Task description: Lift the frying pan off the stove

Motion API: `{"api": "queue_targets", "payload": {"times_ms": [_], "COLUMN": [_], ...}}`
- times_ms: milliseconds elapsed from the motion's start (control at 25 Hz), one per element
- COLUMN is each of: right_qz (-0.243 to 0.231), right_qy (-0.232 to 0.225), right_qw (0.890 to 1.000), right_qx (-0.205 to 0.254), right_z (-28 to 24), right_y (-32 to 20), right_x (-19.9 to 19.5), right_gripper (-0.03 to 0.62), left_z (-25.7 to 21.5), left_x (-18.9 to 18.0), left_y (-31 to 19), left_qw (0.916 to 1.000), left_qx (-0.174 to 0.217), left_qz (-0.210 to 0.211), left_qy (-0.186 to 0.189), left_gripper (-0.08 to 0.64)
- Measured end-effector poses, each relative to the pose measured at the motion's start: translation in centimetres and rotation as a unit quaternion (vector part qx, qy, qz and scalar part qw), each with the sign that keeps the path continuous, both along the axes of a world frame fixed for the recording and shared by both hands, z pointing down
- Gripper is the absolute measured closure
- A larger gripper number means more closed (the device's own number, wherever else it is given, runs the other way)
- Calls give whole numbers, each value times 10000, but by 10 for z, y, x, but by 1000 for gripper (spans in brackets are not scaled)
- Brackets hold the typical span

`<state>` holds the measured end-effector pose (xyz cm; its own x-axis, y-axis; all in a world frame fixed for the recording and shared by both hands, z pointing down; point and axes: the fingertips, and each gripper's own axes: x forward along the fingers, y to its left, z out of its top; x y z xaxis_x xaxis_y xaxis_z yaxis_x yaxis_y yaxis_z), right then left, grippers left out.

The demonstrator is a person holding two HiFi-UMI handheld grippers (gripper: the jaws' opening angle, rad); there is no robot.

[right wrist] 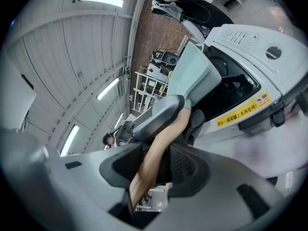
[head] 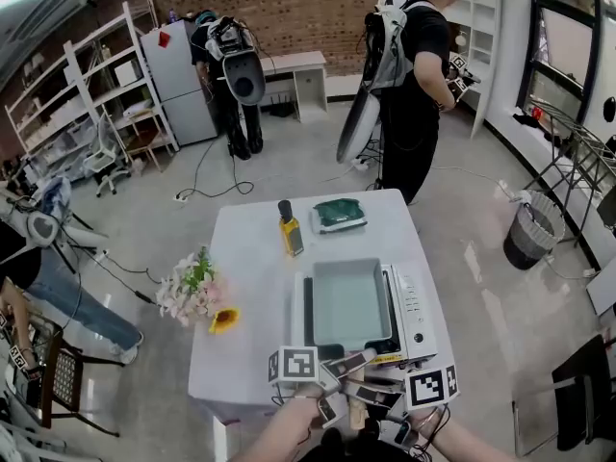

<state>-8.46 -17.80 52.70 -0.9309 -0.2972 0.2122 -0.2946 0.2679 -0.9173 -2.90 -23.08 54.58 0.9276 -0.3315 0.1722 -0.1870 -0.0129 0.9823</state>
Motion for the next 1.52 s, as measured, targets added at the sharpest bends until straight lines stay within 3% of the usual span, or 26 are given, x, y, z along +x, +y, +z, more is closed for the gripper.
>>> {"api": "queue_targets", "payload": {"times_ms": [480, 880, 1520], "right_qz": [21, -26, -58], "right_qy": [-46, -20, -22], "right_qw": [9999, 9982, 9908], "right_qx": [139, 600, 1354], "right_z": [-8, -35, -74], "right_y": [-2, -10, -29], "right_x": [2, 3, 5], "right_gripper": [428, 436, 437], "left_z": [-10, -43, -92], "left_x": [-1, 1, 4], "left_y": [-4, -14, -35], "left_qw": [9997, 9964, 9865], "left_qx": [129, 825, 1620], "left_qz": [-162, -119, -165], "left_qy": [124, -140, -179], "left_gripper": [397, 397, 397]}}
